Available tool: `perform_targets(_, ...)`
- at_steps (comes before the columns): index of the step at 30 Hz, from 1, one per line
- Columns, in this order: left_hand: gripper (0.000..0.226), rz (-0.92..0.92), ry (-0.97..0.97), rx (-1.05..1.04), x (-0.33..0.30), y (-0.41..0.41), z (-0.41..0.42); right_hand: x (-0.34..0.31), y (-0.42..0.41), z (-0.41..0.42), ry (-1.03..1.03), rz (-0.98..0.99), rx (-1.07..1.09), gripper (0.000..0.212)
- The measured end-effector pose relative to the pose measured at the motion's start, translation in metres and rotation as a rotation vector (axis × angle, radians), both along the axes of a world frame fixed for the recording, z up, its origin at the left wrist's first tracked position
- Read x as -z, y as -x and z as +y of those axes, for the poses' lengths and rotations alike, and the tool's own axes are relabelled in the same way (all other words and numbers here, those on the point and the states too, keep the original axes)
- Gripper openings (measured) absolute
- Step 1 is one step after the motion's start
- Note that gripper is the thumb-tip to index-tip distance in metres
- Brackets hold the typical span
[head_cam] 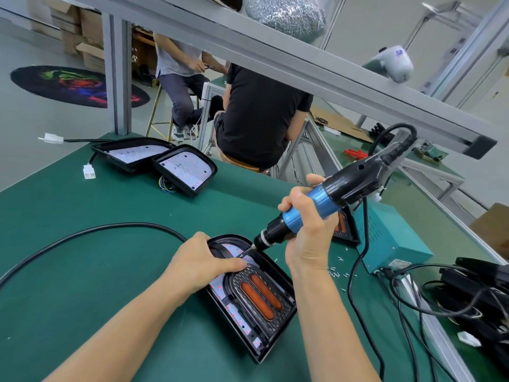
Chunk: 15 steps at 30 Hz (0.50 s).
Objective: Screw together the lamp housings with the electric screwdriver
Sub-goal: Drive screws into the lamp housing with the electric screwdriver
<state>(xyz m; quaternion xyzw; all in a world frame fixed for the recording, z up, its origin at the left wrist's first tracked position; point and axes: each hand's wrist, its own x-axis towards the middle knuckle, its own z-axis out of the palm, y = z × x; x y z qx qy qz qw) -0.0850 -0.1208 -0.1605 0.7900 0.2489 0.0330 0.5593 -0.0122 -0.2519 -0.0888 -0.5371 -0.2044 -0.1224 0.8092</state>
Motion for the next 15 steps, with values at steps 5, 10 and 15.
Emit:
perform_targets(5,0.058,-0.017,0.006,-0.002,0.0015,-0.0003,-0.0002,-0.0001,0.0003,0.0014,-0.031,0.021,-0.037,0.025)
perform_targets(10,0.059,-0.019,0.02,0.001,0.0034,-0.0012,0.0006,-0.0005,0.0008,0.0037,-0.035,-0.001,-0.082,0.03)
perform_targets(15,0.058,-0.018,0.015,0.004,0.0036,-0.0024,0.0008,0.0002,0.0033,0.0025,-0.006,-0.032,-0.105,0.03)
